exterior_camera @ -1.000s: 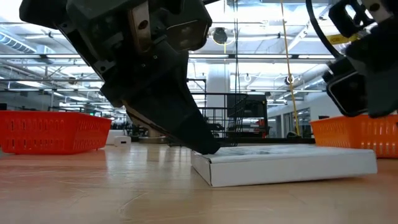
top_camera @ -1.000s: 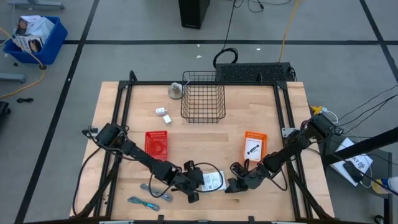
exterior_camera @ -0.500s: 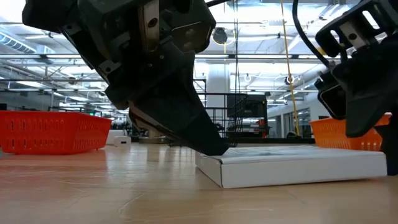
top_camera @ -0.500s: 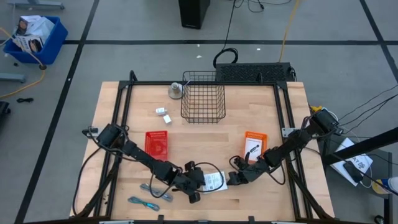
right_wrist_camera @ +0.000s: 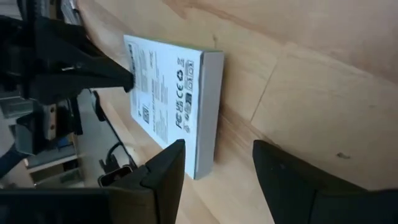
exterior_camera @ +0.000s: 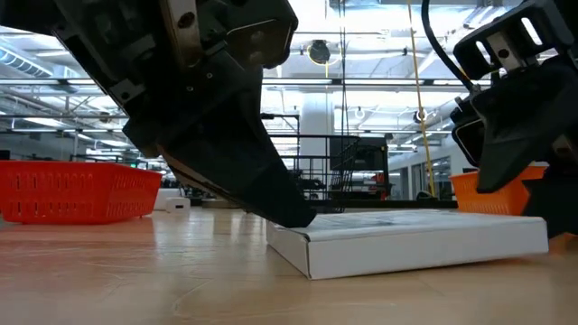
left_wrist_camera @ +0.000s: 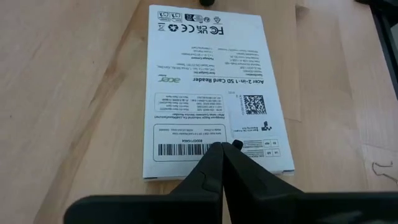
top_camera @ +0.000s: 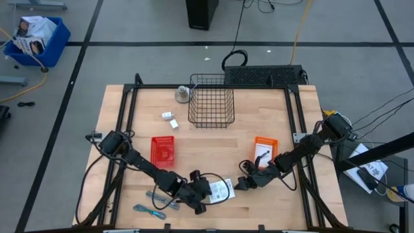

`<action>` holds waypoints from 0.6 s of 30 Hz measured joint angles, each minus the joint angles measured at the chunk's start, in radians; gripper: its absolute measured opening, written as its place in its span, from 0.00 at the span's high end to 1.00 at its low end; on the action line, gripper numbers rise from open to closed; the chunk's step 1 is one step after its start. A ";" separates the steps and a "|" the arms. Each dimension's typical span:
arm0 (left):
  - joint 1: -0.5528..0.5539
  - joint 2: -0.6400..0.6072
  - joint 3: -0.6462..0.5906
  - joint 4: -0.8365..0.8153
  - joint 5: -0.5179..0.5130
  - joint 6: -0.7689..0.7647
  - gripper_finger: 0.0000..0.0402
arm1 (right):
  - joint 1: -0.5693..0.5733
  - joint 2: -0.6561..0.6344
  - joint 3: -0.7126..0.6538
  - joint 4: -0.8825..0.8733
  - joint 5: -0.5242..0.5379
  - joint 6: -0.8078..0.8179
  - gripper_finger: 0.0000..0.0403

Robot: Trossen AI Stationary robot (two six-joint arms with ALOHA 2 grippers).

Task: Pick and place items into bin
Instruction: Put the card reader box into the orange bin

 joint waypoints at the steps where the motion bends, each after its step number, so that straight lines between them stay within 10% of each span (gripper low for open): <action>1: -0.004 0.000 -0.005 0.004 -0.016 -0.008 0.99 | 0.000 0.000 0.000 0.002 0.000 -0.002 0.54; 18: -0.045 0.007 -0.015 0.007 -0.082 -0.065 0.99 | 0.000 0.000 0.000 -0.018 -0.004 -0.030 0.54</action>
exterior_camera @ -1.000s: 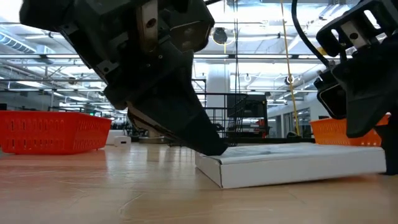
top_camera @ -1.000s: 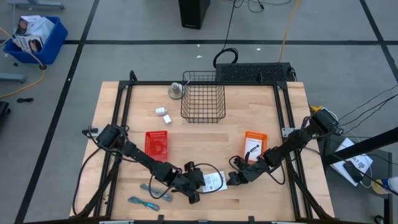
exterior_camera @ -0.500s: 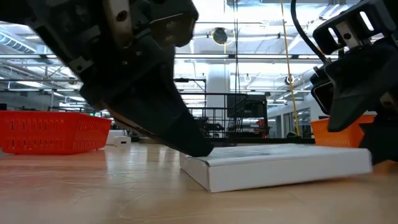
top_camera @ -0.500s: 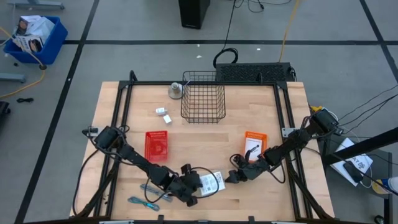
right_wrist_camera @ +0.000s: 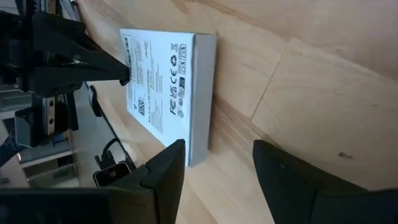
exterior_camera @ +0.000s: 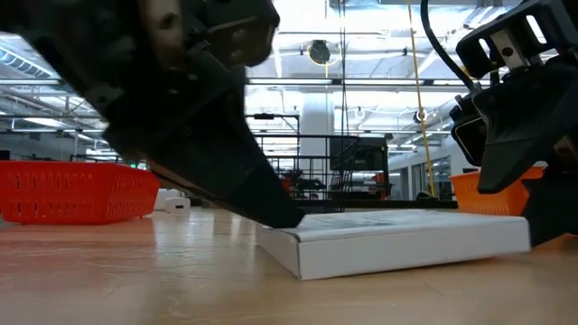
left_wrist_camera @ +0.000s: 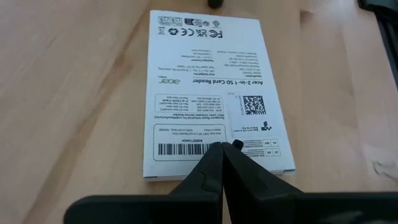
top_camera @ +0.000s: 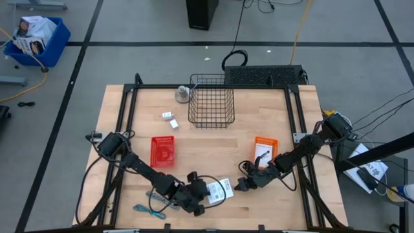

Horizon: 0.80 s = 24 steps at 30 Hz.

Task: Pick and place items into bin
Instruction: Put the card reader box into the orange bin

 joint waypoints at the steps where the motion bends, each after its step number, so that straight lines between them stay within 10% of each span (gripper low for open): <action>1: -0.006 0.000 0.000 -0.003 -0.002 0.000 0.99 | 0.000 0.000 0.000 0.000 0.000 0.000 0.54; 24: 0.021 -0.015 -0.011 0.106 -0.062 0.191 0.95 | 0.003 0.000 0.000 0.015 0.002 -0.074 0.54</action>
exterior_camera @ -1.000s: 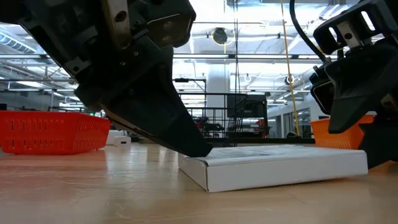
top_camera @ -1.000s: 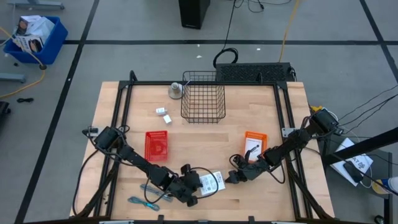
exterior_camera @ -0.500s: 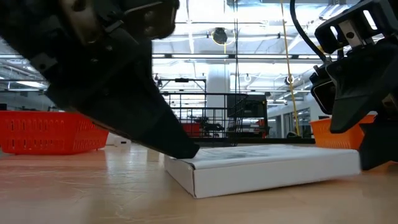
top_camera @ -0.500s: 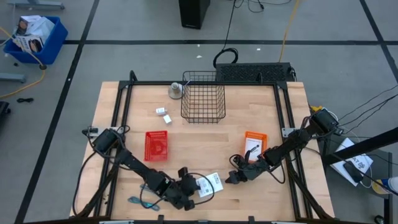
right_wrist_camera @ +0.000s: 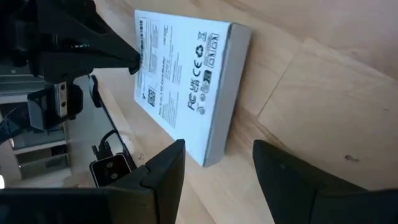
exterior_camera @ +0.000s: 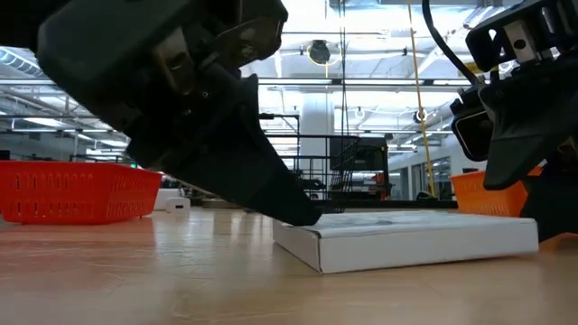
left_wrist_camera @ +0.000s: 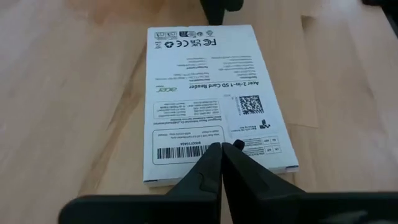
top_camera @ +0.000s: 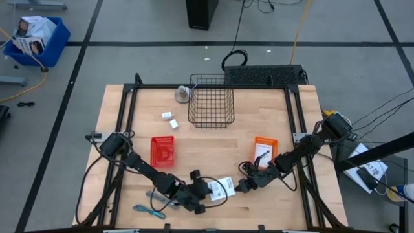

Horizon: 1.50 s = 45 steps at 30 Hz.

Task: Pick and place items into bin
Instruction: Put the card reader box into the orange bin

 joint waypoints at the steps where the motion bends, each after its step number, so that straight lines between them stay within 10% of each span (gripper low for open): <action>1: -0.005 -0.009 -0.002 0.002 -0.006 0.006 0.95 | 0.000 0.000 0.000 0.000 0.000 -0.008 0.54; 45: -0.046 -0.049 -0.120 0.072 -0.056 -0.159 0.98 | 0.000 0.013 0.032 0.087 0.021 -0.059 0.54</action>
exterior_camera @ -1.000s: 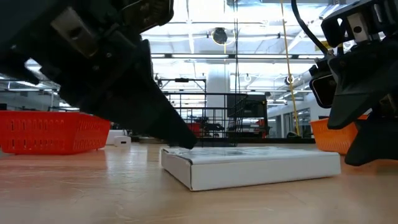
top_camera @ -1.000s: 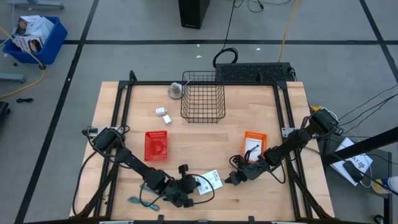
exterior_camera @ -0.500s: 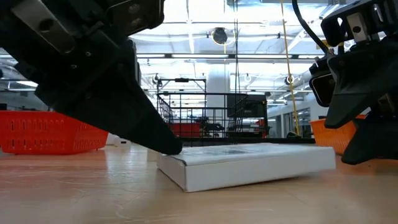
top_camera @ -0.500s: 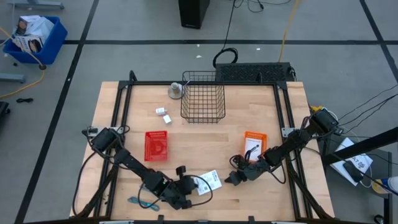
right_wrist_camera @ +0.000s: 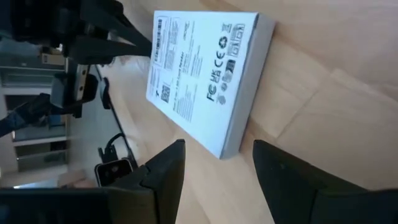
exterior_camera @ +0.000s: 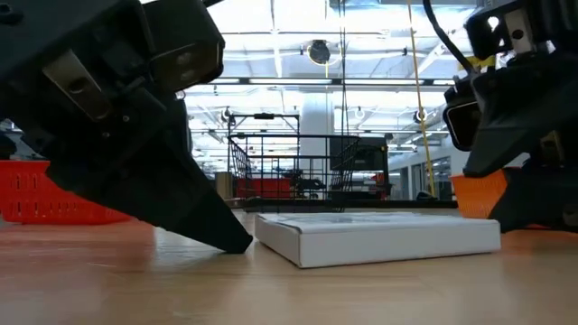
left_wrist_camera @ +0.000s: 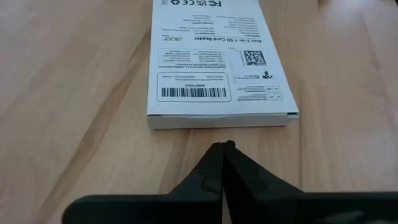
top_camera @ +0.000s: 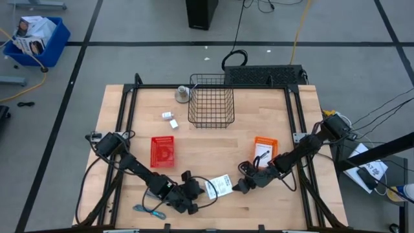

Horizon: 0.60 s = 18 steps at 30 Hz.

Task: Pick and place items into bin
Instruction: Put the card reader box into the orange bin

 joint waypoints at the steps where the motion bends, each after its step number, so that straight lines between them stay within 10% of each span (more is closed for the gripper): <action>1: 0.000 0.000 -0.001 0.001 -0.001 -0.001 0.99 | -0.002 0.002 0.005 -0.007 -0.002 0.005 0.54; 12: -0.035 0.003 0.003 0.071 -0.087 0.076 0.99 | -0.012 0.068 0.059 -0.014 -0.029 0.009 0.54; 18: 0.018 0.002 0.005 0.049 0.030 0.019 0.99 | -0.014 0.071 0.059 -0.005 -0.029 0.002 0.54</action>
